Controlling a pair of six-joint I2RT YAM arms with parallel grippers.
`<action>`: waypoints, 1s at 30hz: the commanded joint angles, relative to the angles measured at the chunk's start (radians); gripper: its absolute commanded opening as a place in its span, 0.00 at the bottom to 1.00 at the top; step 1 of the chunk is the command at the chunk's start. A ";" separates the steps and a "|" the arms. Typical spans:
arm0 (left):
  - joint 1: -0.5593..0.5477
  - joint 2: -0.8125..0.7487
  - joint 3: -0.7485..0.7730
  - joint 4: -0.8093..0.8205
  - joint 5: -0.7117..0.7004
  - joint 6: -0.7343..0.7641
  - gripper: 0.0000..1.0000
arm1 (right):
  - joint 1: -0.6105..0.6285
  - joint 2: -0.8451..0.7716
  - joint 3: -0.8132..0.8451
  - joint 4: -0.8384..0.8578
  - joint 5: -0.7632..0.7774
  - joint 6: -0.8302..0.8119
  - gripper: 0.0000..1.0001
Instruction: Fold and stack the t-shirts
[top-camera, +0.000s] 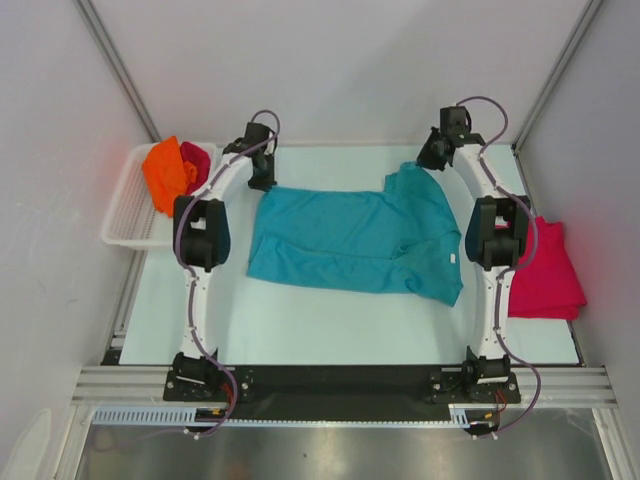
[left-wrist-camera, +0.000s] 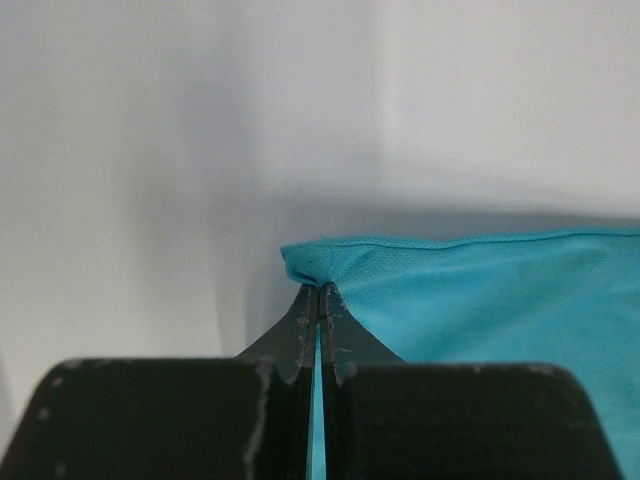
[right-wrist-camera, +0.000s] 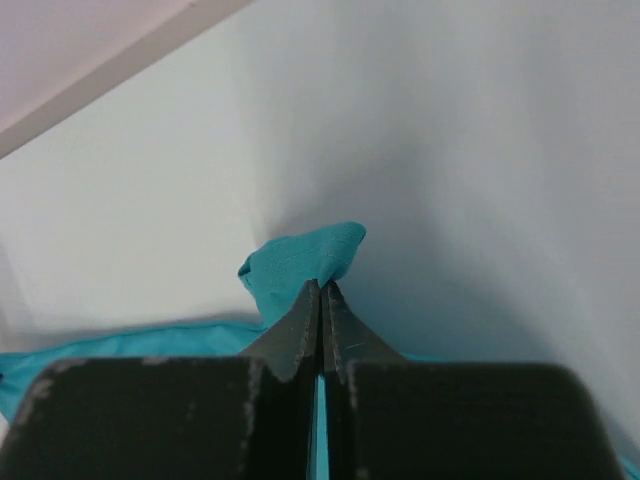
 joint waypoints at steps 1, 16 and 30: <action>0.008 -0.145 -0.026 0.012 -0.030 -0.021 0.00 | 0.014 -0.165 -0.057 0.056 0.035 -0.035 0.00; 0.005 -0.453 -0.465 0.170 -0.009 -0.099 0.00 | 0.125 -0.495 -0.589 0.136 0.124 -0.067 0.00; -0.020 -0.665 -0.715 0.217 0.009 -0.159 0.00 | 0.139 -0.700 -0.786 0.000 0.348 0.007 0.00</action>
